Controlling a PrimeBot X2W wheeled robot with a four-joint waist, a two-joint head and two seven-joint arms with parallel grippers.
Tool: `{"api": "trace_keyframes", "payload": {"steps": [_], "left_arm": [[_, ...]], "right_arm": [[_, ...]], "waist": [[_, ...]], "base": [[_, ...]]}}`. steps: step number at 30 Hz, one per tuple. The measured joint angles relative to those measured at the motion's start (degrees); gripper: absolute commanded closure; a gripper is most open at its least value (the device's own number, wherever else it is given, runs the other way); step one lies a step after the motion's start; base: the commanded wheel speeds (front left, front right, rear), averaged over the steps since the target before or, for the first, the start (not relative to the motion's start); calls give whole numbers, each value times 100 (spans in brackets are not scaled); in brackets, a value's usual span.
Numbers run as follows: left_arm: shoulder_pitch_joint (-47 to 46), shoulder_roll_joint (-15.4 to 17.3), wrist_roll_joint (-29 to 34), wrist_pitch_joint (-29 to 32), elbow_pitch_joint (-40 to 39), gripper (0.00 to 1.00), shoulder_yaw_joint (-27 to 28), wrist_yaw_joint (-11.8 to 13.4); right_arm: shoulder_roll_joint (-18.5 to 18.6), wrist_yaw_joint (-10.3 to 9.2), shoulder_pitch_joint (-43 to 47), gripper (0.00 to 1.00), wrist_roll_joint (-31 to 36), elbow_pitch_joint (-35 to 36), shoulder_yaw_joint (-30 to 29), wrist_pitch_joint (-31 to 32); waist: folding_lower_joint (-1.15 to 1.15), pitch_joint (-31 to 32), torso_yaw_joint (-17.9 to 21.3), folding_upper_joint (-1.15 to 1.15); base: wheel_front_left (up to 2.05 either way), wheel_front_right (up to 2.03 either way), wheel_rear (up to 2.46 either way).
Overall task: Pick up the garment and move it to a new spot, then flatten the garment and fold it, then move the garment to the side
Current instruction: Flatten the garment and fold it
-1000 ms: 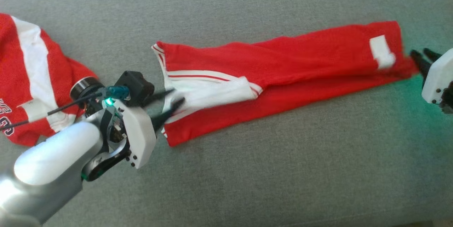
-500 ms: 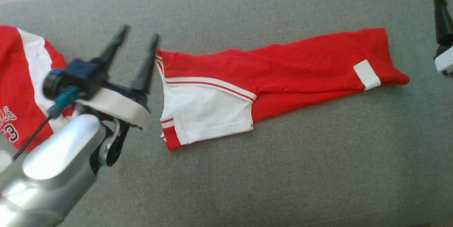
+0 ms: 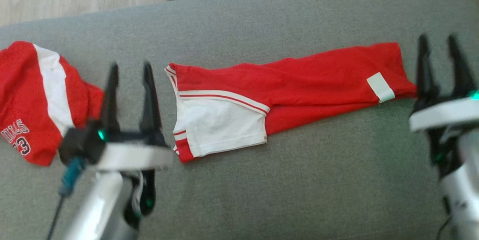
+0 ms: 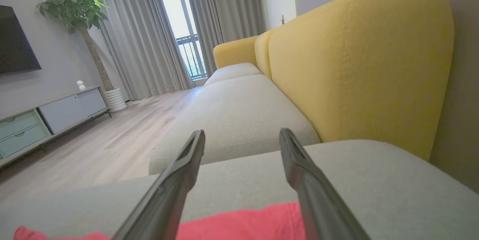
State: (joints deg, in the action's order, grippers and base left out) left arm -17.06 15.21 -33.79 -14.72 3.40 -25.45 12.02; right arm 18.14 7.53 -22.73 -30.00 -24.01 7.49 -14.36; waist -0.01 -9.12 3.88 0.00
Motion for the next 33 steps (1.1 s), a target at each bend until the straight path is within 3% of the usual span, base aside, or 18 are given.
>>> {"api": "trace_keyframes", "payload": {"steps": [6, 14, 24, 33], "left_arm": [[586, -543, 692, 1, 290, 0, 564, -586], [688, -966, 1283, 1, 447, 0, 1133, -1216], [584, -1173, 1651, 1, 686, 0, 1259, -1559], [312, -1239, 1818, 1, 757, 0, 1233, -1618]], "right_arm": [[-554, 0, 755, 0, 586, 344, -380, 0], [-689, 0, 871, 0, 895, 749, -659, 208], [-699, 0, 840, 0, 1071, 831, -915, 611], [-1080, 0, -50, 0, 1675, -153, -2388, 1534]], "waist": [[0, 81, -32, 0], [0, 53, -52, 0], [1, -224, -142, 0], [2, -566, -408, 0]], "base": [[0, 0, 0], [0, 0, 0], [0, 0, 0], [0, 0, 0]]}}
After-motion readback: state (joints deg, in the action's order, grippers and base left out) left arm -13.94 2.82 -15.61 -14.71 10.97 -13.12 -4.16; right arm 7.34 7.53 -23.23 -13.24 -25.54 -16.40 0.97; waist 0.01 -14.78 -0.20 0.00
